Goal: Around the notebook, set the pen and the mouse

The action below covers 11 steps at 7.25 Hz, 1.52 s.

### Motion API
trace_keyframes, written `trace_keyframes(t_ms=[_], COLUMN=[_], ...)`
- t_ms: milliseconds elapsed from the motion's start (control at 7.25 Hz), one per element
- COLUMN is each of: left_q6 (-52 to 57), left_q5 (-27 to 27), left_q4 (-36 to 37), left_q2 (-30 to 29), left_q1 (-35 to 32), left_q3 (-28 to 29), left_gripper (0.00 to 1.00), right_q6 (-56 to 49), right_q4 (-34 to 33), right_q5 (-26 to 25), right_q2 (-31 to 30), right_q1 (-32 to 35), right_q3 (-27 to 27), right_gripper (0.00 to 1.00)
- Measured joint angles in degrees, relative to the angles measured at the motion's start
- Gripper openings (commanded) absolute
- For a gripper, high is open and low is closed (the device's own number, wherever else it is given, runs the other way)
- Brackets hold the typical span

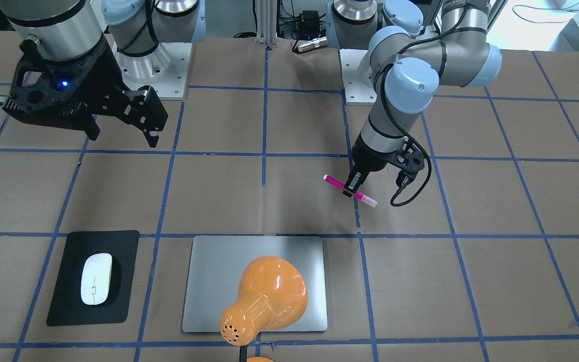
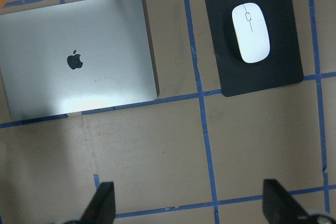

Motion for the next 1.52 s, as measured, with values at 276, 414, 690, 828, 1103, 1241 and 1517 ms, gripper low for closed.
trace_keyframes(t_ms=[276, 414, 690, 828, 1103, 1241, 1517], left_q6=[-12.5, -18.6, -28.6, -31.7, -35.9, -38.5, -40.6], left_q5=[-0.1, 0.0, 0.1, 0.0, 0.0, 0.1, 1.5], left_q4=[0.3, 0.4, 2.0, 4.5, 7.1, 7.3, 7.2], left_q2=[-1.1, -2.0, -4.6, -6.3, -9.8, -11.8, -15.3], left_q1=[-4.8, -7.3, -11.1, -12.4, -14.5, -15.9, -18.3], left_q3=[0.1, 0.3, 0.6, 0.9, 3.4, 5.9, 9.8], left_gripper=[0.00, 0.00, 0.00, 0.00, 0.00, 0.00, 0.00], right_q6=[-0.1, -0.2, -0.5, -0.6, -0.7, -0.7, -0.8], right_q4=[-1.6, -1.8, -1.5, -1.6, -1.7, -1.7, -1.8], right_q5=[-0.1, -0.4, -0.7, -0.7, -0.8, -0.7, -0.7], right_q2=[-0.3, -0.4, -0.5, -0.3, -0.1, -0.1, -0.1], right_q1=[0.0, 0.0, -0.6, -0.8, -0.8, -0.8, -0.8], right_q3=[1.0, 1.1, 1.2, 1.2, 1.3, 1.3, 1.2], right_gripper=[1.00, 1.00, 1.00, 1.00, 1.00, 1.00, 1.00])
